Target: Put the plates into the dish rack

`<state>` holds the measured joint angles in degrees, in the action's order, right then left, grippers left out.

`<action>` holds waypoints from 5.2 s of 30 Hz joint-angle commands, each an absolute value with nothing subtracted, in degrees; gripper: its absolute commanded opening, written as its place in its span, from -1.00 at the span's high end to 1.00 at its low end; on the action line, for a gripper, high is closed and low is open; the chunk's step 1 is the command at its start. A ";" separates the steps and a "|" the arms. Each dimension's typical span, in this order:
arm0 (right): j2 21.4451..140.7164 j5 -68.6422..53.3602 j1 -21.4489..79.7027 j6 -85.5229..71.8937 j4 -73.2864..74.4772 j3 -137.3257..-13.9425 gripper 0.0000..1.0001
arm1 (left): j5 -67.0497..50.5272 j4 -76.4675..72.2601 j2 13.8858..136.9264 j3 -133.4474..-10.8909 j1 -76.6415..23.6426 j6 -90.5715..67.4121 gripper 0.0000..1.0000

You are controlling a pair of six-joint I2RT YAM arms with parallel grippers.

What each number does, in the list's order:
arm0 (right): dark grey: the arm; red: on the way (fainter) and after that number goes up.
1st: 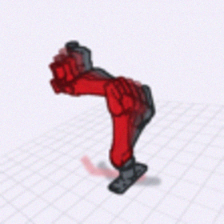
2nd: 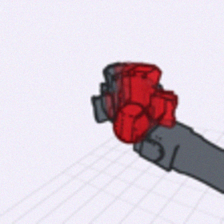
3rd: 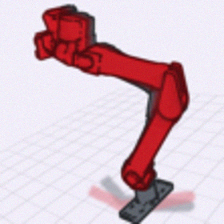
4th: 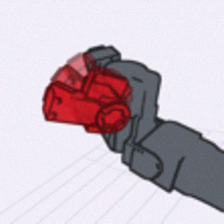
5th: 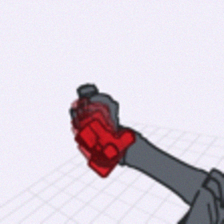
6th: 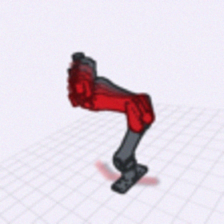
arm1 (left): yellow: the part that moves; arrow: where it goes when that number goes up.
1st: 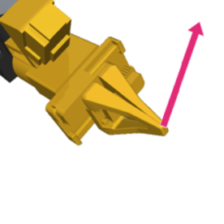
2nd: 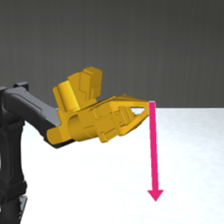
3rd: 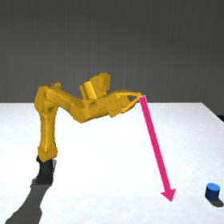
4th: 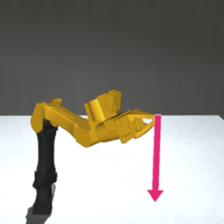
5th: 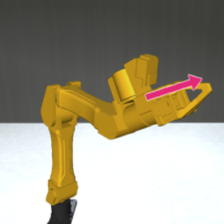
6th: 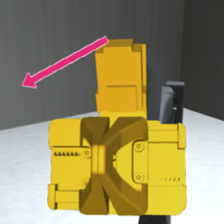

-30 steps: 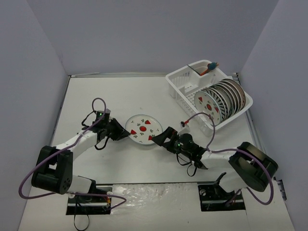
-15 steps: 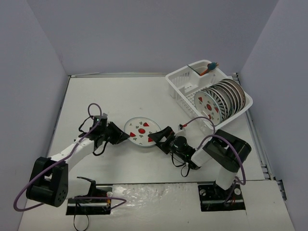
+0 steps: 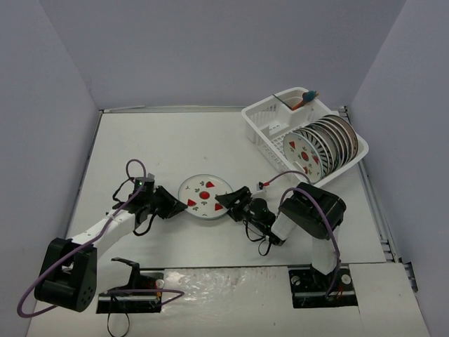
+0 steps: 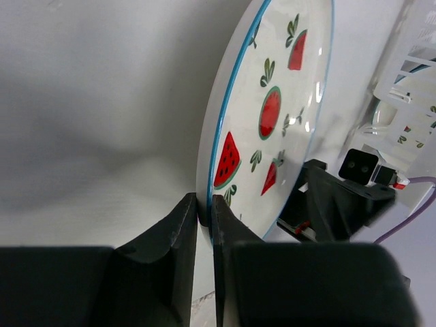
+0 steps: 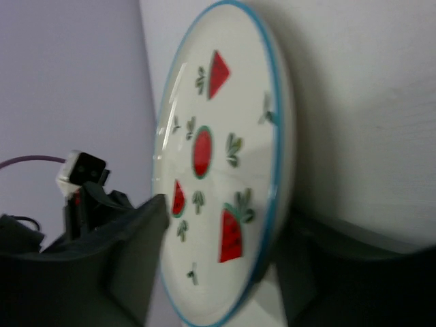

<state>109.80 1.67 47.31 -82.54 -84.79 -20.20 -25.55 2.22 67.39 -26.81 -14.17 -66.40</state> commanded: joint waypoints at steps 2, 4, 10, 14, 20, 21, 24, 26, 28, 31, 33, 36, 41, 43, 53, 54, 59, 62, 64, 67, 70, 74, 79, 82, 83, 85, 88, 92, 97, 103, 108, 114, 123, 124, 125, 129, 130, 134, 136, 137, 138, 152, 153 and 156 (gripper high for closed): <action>108.64 3.26 47.55 -77.41 -95.45 -19.65 0.57 | -29.82 -1.89 64.94 -26.66 -14.50 -65.16 1.00; 106.70 3.41 47.55 -75.71 -95.31 -19.46 0.85 | -29.72 -1.41 64.65 -26.16 -14.43 -64.60 1.00; 95.04 3.10 47.35 -67.99 -87.86 -20.10 1.00 | -28.40 3.93 61.60 -27.62 -14.58 -62.07 0.47; 80.46 3.39 46.34 -59.51 -72.48 -22.30 1.00 | -24.35 11.74 57.47 -32.61 -14.40 -57.18 -0.13; 61.00 2.71 40.76 -38.16 -41.40 -34.12 1.00 | -16.36 26.86 53.08 -43.87 -14.03 -46.74 -0.82; 57.86 2.16 38.52 -32.96 -34.84 -36.09 1.00 | -14.41 29.51 52.88 -45.32 -13.96 -45.01 -0.86; 52.65 1.50 32.79 -19.35 -21.68 -44.59 1.00 | -8.88 35.23 52.38 -50.90 -13.71 -36.06 -0.94; 51.23 2.54 30.24 -9.93 -13.06 -51.26 1.00 | -5.29 37.43 52.18 -53.88 -13.62 -31.65 -0.94; 50.98 4.05 27.87 -0.08 -9.51 -55.39 1.00 | -1.67 39.17 51.96 -55.02 -13.48 -28.75 -0.94; 53.47 2.98 24.04 16.64 -3.34 -62.79 1.00 | 2.16 39.56 51.75 -55.67 -13.23 -22.79 -0.94; 55.85 -0.03 20.50 21.65 -0.99 -65.45 1.00 | 2.80 38.79 51.78 -55.42 -13.13 -20.20 -0.94; 59.16 -5.85 15.11 27.91 2.36 -68.80 1.00 | 3.09 38.15 52.64 -55.20 -13.09 -17.23 -0.94; 63.52 -8.17 10.88 34.03 4.35 -71.49 1.00 | 5.19 37.80 53.23 -54.50 -13.01 -15.41 -0.94; 65.10 -8.92 10.31 35.42 5.12 -72.28 1.00 | 5.28 36.82 53.01 -53.27 -12.93 -15.63 -0.94; 69.62 -5.62 10.28 38.85 5.08 -69.95 1.00 | 6.41 37.18 54.14 -53.09 -11.86 -15.73 -0.94; 70.12 -5.45 10.20 38.85 4.50 -69.53 1.00 | 6.16 37.18 54.14 -53.17 -11.61 -15.82 -0.94; 71.44 -4.27 10.20 38.23 2.46 -67.17 1.00 | 5.50 37.09 54.53 -53.17 -11.14 -15.82 -0.94; 72.44 -4.31 10.20 37.41 1.98 -65.88 1.00 | 5.43 37.11 54.67 -53.09 -10.86 -15.82 -0.94; 73.04 -4.39 10.20 36.95 1.69 -65.03 1.00 | 5.31 37.15 54.67 -53.11 -10.65 -15.85 -0.94; 73.68 -4.48 10.20 35.86 1.28 -63.61 1.00 | 5.19 37.10 54.67 -53.16 -10.43 -15.91 -0.94; 73.83 -4.37 10.20 35.08 0.89 -62.02 1.00 | 5.13 37.18 54.72 -53.09 -10.17 -15.91 -0.94; 74.09 -4.48 10.20 32.81 0.79 -60.59 1.00 | 5.00 37.09 54.87 -53.10 -10.01 -15.98 -0.94; 73.94 -3.88 10.20 29.14 0.87 -59.29 0.65 | 4.92 37.18 55.11 -53.17 -9.69 -15.91 -0.94; 72.93 -3.58 10.20 27.54 0.85 -59.01 0.54 | 4.95 37.15 55.07 -53.17 -9.64 -16.00 -0.94; 72.30 -3.43 10.20 27.09 0.81 -58.93 0.46 | 4.99 37.11 55.15 -53.17 -9.60 -16.00 -0.94; 71.35 -3.43 10.20 26.44 0.79 -58.80 0.17 | 5.01 37.18 55.20 -53.17 -9.49 -16.00 -0.94; 68.35 -3.76 10.20 24.92 0.80 -58.89 -0.05 | 4.92 37.18 55.20 -53.17 -9.49 -16.09 -0.94; 63.72 -3.47 10.28 22.03 0.84 -59.76 -0.36 | 4.70 37.09 54.89 -53.30 -9.45 -16.34 -0.94; 56.01 -2.23 10.25 14.94 0.79 -61.89 -0.80 | 4.45 38.20 53.09 -54.89 -9.40 -17.14 -0.94; 44.31 6.09 10.20 1.27 1.43 -63.93 -1.00 | 3.87 43.78 49.90 -62.17 -9.45 -18.41 -0.94; 33.20 10.17 10.28 -2.96 4.15 -63.11 -1.00 | 5.81 48.88 45.68 -71.38 -9.41 -17.66 -0.94; 21.40 9.79 10.28 1.50 7.22 -60.54 -1.00 | 8.59 53.75 40.21 -78.58 -9.40 -15.21 -0.94; 13.16 12.19 10.33 1.34 12.90 -57.73 -1.00 | 13.91 55.66 32.01 -73.63 -9.49 -14.00 -0.94; 12.76 12.36 10.30 1.22 13.02 -57.58 -1.00 | 14.00 55.49 31.63 -72.96 -9.49 -14.40 -0.94; 11.69 13.17 10.28 1.15 13.12 -57.20 -1.00 | 13.83 54.24 30.61 -71.08 -9.49 -15.39 -0.94; 8.68 16.93 10.31 0.82 13.25 -55.77 -1.00 | 12.70 48.61 25.67 -62.15 -9.60 -18.74 -0.94; 8.48 16.74 10.34 1.01 13.37 -55.69 -1.00 | 12.62 48.13 25.51 -61.04 -9.64 -19.26 -0.94; 7.30 17.08 10.44 1.41 13.64 -55.11 -1.00 | 13.00 46.95 25.12 -58.07 -9.67 -19.69 -0.94; 6.91 17.19 10.37 1.43 13.71 -54.71 -1.00 | 13.73 46.59 24.65 -56.74 -9.67 -19.68 -0.94; 6.73 17.02 10.37 1.55 13.71 -54.48 -1.00 | 13.85 46.18 24.35 -56.03 -9.67 -19.62 -0.94; 6.45 16.82 10.37 1.58 13.71 -54.31 -1.00 | 13.84 45.63 24.17 -55.63 -9.72 -19.60 -0.94; 5.54 15.36 10.37 2.02 13.68 -52.88 -1.00 | 13.00 41.09 24.83 -50.56 -9.93 -18.33 -0.94; 5.54 15.05 10.37 2.06 13.71 -52.82 -1.00 | 12.92 40.99 25.03 -50.45 -9.93 -18.18 -0.94; 5.45 14.61 10.37 2.00 13.69 -52.82 -1.00 | 12.92 40.72 25.22 -50.21 -9.95 -17.69 -0.94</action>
